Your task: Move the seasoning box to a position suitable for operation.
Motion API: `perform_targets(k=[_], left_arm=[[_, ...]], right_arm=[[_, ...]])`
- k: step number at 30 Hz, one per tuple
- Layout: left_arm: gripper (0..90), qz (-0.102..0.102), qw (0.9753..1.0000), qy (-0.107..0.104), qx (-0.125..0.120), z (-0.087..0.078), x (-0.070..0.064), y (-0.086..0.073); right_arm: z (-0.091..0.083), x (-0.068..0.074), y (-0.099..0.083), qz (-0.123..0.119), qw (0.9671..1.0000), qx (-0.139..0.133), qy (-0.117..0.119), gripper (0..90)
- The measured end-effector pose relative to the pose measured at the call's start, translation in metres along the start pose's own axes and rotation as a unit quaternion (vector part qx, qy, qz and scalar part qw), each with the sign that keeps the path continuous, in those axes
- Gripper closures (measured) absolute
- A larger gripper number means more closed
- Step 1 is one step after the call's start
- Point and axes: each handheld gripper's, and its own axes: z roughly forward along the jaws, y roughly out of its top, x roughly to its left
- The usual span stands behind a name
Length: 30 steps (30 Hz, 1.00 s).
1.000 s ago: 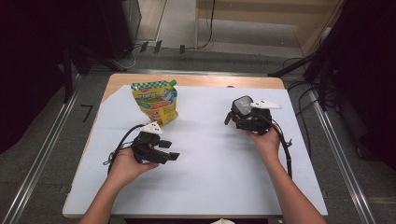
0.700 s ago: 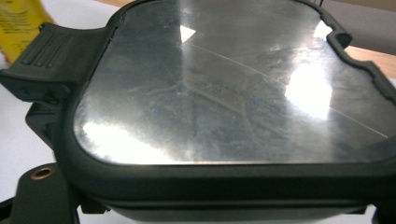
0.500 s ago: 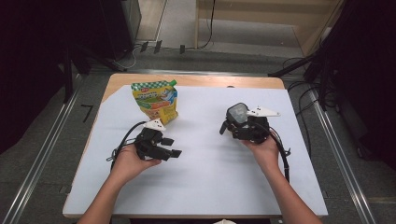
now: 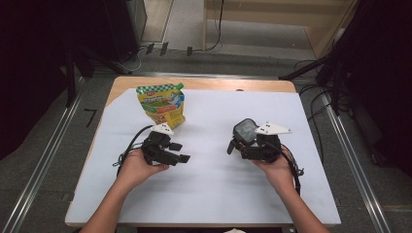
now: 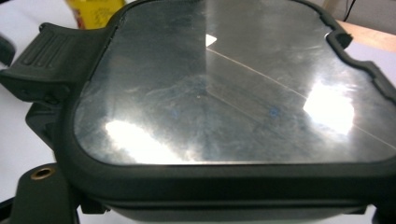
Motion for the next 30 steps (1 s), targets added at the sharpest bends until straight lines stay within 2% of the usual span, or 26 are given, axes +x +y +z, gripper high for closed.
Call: perform_targets(k=[5,17,26,30], left_arm=[[40.3,0.007,1.0,0.001,0.0,0.001,-0.002,0.0],[40.8,0.01,1.0,0.002,-0.001,0.002,-0.003,0.001],[41.2,0.017,0.9998,-0.004,0.003,0.008,-0.007,0.002],[41.4,0.021,0.9998,-0.003,0.005,0.01,-0.01,0.003]], right_arm=[[-0.001,0.008,-0.008,0.0,0.9999,0.009,0.009,15.7],[0.022,0.037,-0.02,-0.033,0.9977,0.037,0.045,15.7],[0.027,0.04,-0.025,-0.045,0.9973,0.036,0.046,15.6],[0.025,0.037,-0.029,-0.046,0.9968,0.037,0.055,15.2]])
